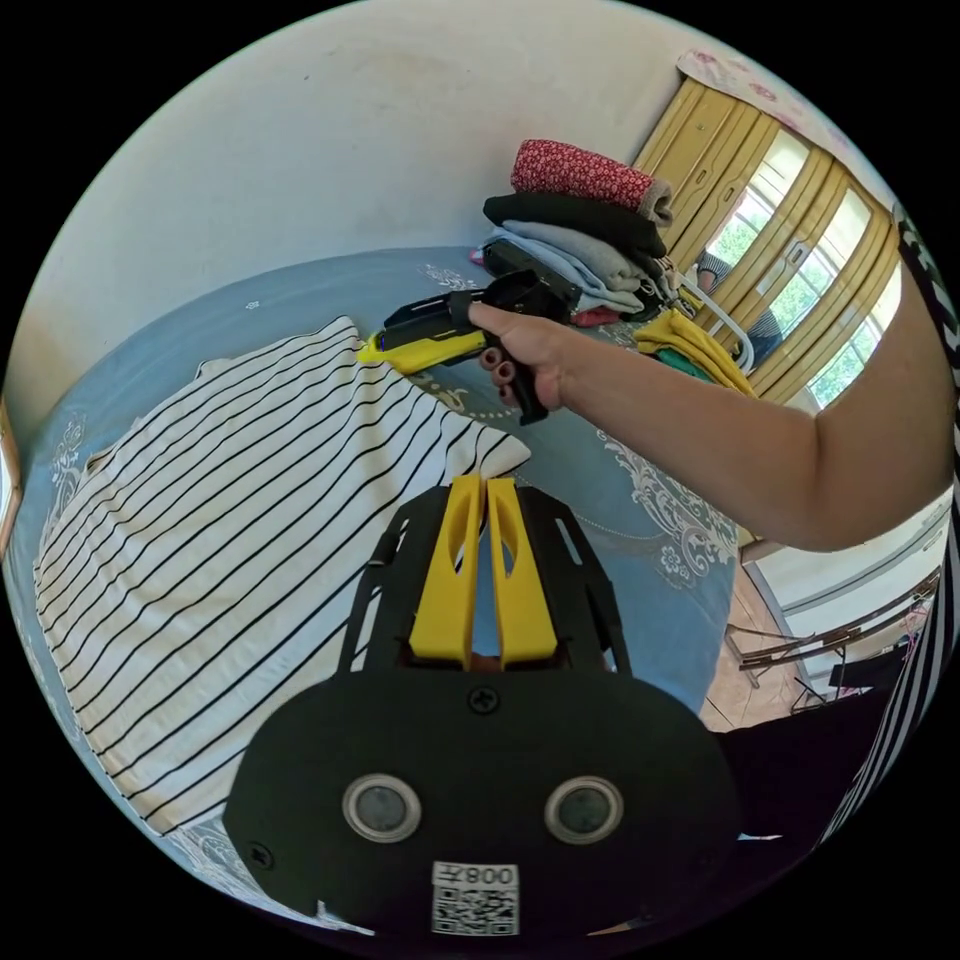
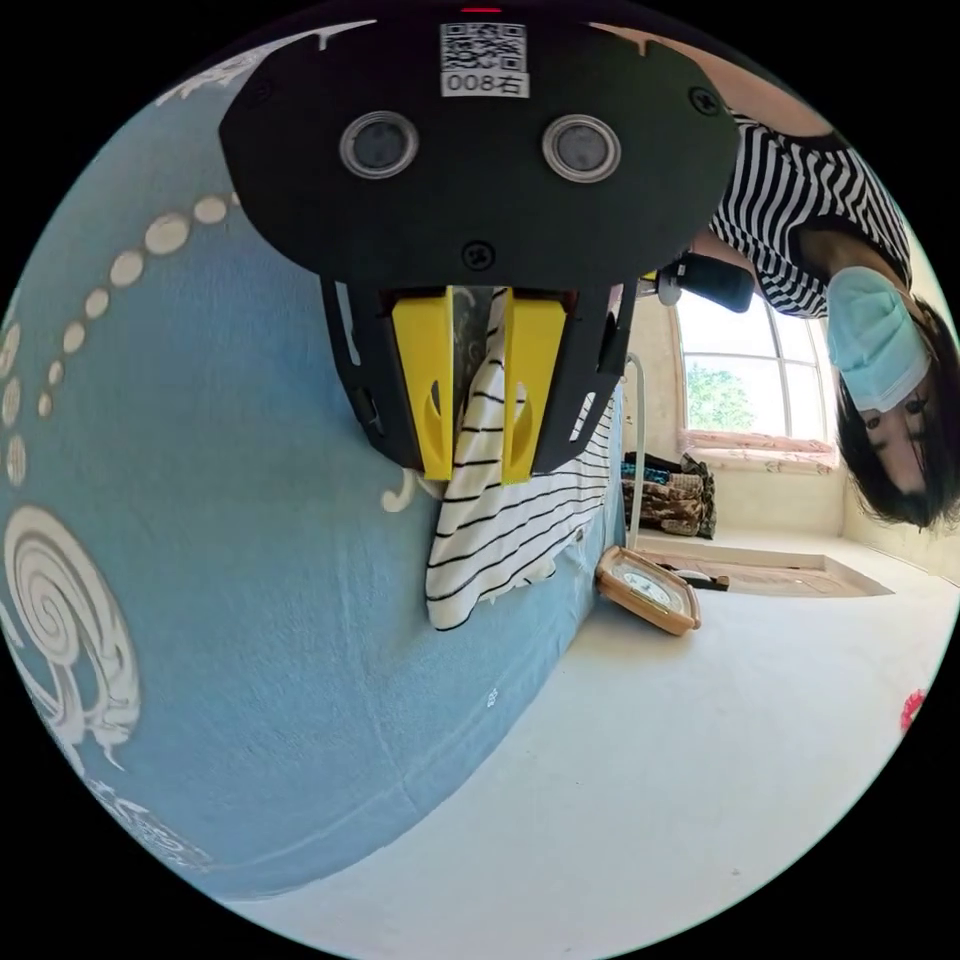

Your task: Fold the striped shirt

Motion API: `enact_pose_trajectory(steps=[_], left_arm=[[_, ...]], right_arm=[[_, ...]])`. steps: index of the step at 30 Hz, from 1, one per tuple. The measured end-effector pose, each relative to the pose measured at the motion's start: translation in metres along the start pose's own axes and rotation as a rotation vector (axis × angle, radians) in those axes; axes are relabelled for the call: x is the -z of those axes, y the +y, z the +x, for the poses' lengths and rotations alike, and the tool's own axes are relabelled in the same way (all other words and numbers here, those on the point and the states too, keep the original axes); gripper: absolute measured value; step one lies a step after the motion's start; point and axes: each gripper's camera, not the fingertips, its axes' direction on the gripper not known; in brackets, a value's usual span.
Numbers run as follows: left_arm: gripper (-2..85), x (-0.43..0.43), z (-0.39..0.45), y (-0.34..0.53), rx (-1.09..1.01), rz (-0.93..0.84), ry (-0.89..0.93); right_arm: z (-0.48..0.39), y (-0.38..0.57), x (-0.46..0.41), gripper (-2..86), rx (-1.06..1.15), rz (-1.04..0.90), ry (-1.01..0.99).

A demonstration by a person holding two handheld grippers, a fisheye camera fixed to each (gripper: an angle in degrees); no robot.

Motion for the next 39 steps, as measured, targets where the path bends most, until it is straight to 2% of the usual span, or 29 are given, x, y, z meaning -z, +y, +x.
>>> enact_pose_trajectory(steps=[9,21,27,39], left_arm=[[0.9,0.007,-0.024,0.011,0.019,0.015,0.02],[0.9,0.051,-0.085,0.045,0.1,0.107,0.1],[0.8,0.101,-0.147,0.089,0.267,0.218,0.176],[0.8,0.185,-0.276,0.241,0.755,0.459,0.166]], right_arm=[[-0.006,-0.044,-0.061,3.6,0.021,-0.032,-0.021],[-0.041,-0.062,-0.125,1.5,0.063,0.054,-0.109],[-0.109,-0.081,-0.19,1.4,0.226,0.035,-0.104],[-0.208,-0.11,-0.401,1.3,0.421,-0.176,-0.108]])
